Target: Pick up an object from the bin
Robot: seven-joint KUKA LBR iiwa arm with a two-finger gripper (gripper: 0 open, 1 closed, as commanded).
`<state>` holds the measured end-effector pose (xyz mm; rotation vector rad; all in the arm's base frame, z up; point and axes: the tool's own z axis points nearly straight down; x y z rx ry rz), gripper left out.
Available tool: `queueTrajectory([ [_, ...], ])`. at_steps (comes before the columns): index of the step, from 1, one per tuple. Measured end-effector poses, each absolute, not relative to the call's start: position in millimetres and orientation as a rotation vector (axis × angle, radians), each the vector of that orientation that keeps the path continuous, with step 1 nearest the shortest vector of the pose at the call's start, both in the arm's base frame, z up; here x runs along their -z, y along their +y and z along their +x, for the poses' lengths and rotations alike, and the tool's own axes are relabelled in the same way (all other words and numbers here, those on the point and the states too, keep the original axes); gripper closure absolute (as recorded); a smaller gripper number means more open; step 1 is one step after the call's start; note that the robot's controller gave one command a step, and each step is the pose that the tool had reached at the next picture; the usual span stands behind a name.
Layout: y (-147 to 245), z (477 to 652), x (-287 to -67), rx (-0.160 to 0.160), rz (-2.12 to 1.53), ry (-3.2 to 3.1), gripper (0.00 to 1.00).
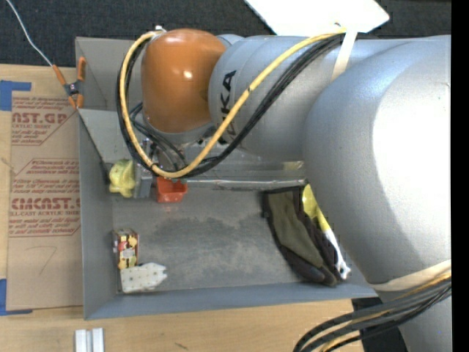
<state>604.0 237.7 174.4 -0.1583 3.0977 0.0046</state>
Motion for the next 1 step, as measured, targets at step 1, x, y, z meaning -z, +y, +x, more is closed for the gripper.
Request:
queueTrajectory([
  [1, 238.5, 605.2, -175.3, -0.008, -0.160, 3.093, 1.00],
])
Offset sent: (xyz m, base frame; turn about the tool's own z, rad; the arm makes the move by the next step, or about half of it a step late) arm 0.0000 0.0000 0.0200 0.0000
